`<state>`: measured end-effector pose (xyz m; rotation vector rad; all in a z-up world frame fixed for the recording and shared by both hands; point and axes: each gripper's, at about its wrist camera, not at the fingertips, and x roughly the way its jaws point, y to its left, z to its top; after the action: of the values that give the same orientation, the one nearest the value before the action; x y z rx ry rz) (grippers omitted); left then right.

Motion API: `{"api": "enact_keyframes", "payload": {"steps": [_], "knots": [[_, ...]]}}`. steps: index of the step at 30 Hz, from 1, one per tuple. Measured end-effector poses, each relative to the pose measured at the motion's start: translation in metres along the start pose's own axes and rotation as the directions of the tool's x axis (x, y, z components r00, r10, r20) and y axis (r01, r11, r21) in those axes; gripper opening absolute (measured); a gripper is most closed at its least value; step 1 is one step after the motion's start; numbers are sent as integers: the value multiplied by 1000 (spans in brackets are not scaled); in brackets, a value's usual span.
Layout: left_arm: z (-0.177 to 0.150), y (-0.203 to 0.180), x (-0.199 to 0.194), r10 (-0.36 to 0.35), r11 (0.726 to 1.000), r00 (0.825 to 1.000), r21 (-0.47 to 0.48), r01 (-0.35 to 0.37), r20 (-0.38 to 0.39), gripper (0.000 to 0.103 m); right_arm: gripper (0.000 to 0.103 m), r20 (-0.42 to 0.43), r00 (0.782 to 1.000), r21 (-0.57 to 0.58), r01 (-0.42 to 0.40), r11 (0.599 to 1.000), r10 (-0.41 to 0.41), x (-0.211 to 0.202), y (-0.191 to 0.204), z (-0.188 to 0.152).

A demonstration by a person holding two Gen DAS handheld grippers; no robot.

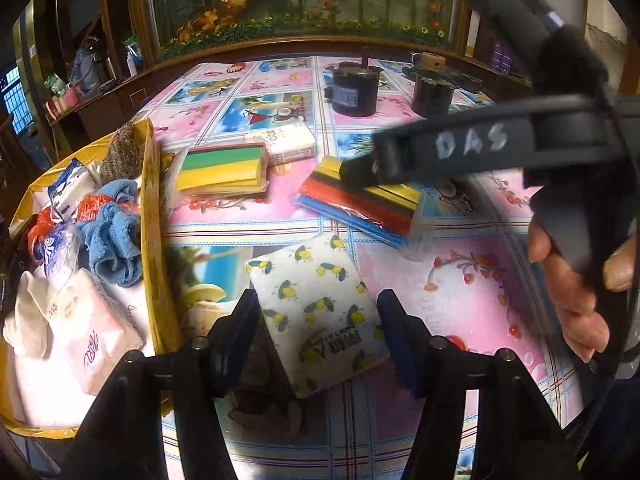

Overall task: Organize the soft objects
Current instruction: 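Grasp striped sponge pack with right tool while left tool grasps lemon-print tissue pack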

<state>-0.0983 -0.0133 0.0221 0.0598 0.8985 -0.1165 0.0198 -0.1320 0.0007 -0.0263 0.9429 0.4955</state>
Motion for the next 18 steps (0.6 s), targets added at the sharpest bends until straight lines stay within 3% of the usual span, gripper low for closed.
{"api": "enact_keyframes", "payload": {"steps": [7, 9, 10, 14, 18], "knots": [[-3, -2, -2, 2, 1000, 1000, 13, -2, 9, 60, 84, -23, 991, -101, 129, 986, -132, 14, 9, -6], [-3, -2, -2, 4, 1000, 1000, 13, -4, 8, 60, 71, -8, 988, -102, 155, 983, -157, 12, 7, -6], [-3, -2, -2, 3, 1000, 1000, 13, -4, 9, 60, 58, -2, 987, -98, 158, 983, -159, 11, 6, -5], [2, -4, 1, 10, 1000, 1000, 15, -11, 9, 60, 50, 11, 990, -50, 138, 989, -137, 5, 1, -1], [9, -6, 7, 9, 1000, 1000, 16, -9, 14, 59, 49, 54, 990, 0, 131, 991, -131, -7, -5, 3]]}}
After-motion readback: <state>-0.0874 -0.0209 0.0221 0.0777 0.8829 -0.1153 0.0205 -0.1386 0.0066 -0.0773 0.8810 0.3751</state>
